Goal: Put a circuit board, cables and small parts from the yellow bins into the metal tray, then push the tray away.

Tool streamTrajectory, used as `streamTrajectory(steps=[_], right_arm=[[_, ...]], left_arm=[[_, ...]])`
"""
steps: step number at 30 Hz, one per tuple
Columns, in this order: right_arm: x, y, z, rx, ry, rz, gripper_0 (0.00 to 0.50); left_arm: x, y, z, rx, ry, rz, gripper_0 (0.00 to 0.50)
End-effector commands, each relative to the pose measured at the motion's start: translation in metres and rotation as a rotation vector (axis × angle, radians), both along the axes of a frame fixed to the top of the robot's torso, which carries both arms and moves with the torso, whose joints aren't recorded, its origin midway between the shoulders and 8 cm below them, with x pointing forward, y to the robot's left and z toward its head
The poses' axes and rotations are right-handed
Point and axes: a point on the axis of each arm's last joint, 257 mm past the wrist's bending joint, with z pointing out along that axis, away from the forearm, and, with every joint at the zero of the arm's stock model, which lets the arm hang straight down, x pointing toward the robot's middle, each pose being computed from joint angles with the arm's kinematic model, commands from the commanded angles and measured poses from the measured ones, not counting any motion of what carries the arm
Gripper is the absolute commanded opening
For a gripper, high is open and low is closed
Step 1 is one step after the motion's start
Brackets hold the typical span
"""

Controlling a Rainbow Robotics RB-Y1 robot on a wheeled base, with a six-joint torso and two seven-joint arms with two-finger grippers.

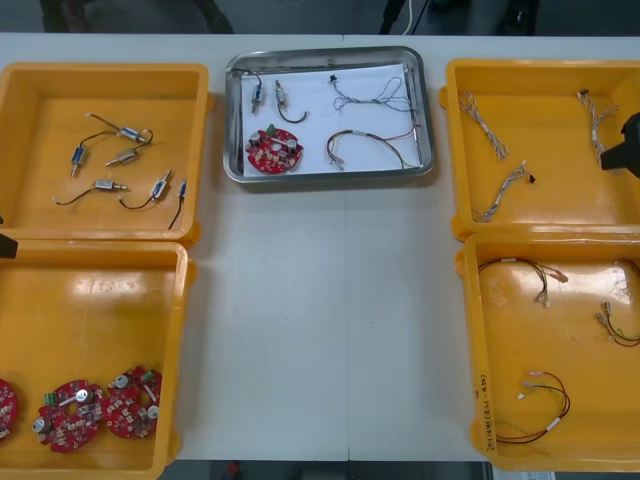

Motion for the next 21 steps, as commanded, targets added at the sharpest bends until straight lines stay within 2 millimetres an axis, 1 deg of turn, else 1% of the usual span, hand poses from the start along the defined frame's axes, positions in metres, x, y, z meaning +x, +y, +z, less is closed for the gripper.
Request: streamTrajectory(steps=[1,2,3,5,9,13,15,21], right_arm=[[-0.018,-0.041,-0.009,-0.062,0.035,-0.046,0.5],[-0.022,-0.046,-0.014,-0.064,0.044,-0.059,0.5],[-0.023,-0.048,-0.016,-0.063,0.049,-0.067,0.5],[-0.029,-0.051,-0.027,-0.052,0.075,-0.083,0.5],[-0.04,-0.049,-0.04,-0.009,0.108,-0.082,0.5],[-0.042,-0.046,-0.044,0.026,0.111,-0.088,0.5],[-0.042,-0.041,-0.045,0.045,0.105,-0.09,0.5],[-0.044,-0.037,-0.045,0.042,0.09,-0.102,0.5]], left_arm=[[-0.004,0.013,0.015,0.072,-0.017,-0.033,0.5],[-0.004,0.013,0.015,0.072,-0.017,-0.033,0.5],[-0.004,0.013,0.015,0.072,-0.017,-0.033,0.5],[-0.004,0.013,0.015,0.072,-0.017,-0.033,0.5],[-0.004,0.013,0.015,0.072,-0.017,-0.033,0.5],[-0.004,0.013,0.015,0.072,-0.017,-0.033,0.5],[-0.004,0.013,0.015,0.072,-0.017,-0.033,0.5],[-0.004,0.013,0.015,0.072,-0.017,-0.033,0.5]])
